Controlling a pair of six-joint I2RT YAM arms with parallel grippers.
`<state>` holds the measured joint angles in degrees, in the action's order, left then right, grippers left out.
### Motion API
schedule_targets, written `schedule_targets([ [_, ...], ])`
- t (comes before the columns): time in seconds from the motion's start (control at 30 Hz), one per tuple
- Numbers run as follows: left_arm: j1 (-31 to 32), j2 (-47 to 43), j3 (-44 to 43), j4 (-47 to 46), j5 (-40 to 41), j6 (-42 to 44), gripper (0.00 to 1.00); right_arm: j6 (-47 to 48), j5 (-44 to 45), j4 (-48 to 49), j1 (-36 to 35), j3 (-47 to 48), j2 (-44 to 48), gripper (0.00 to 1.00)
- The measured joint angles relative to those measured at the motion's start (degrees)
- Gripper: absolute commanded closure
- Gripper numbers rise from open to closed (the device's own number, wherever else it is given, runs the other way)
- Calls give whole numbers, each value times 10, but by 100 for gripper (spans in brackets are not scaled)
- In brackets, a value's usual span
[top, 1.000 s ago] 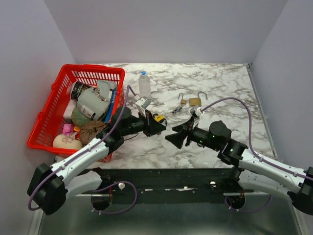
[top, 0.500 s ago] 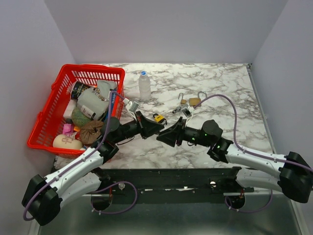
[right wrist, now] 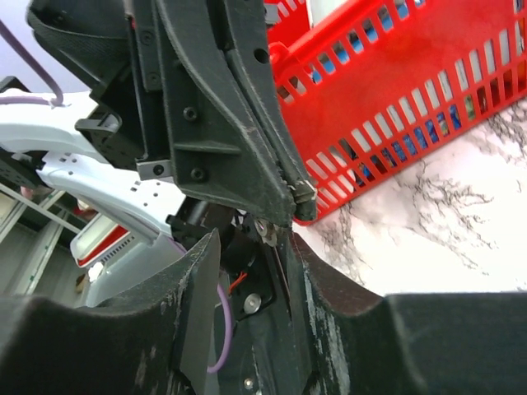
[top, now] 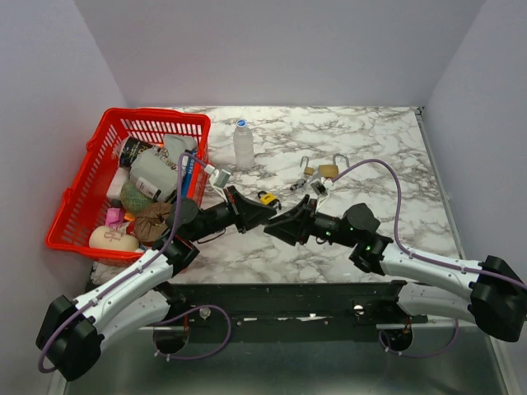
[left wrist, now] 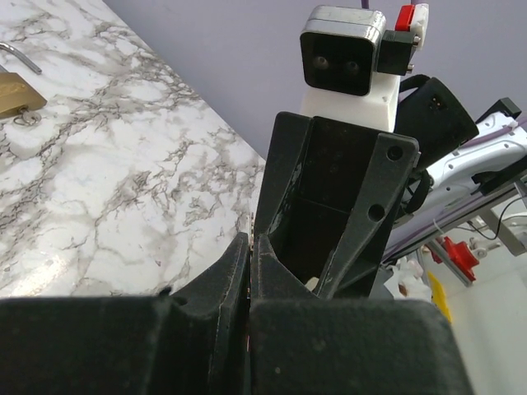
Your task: Unlock with the key
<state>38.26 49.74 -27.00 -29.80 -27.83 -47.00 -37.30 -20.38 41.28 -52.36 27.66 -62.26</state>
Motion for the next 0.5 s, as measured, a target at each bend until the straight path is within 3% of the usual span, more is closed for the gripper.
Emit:
schedule_targets([
  [0.27, 7, 12, -3, -34, -16, -12, 100, 0, 1, 21, 3, 0, -1, 75],
  [0.4, 15, 18, -4, -47, -23, -13, 100, -4, 2, 36, 3, -3, -3, 98],
  [0.5, 15, 19, -4, -53, -28, -13, 97, -9, 1, 52, 2, -10, -3, 99],
])
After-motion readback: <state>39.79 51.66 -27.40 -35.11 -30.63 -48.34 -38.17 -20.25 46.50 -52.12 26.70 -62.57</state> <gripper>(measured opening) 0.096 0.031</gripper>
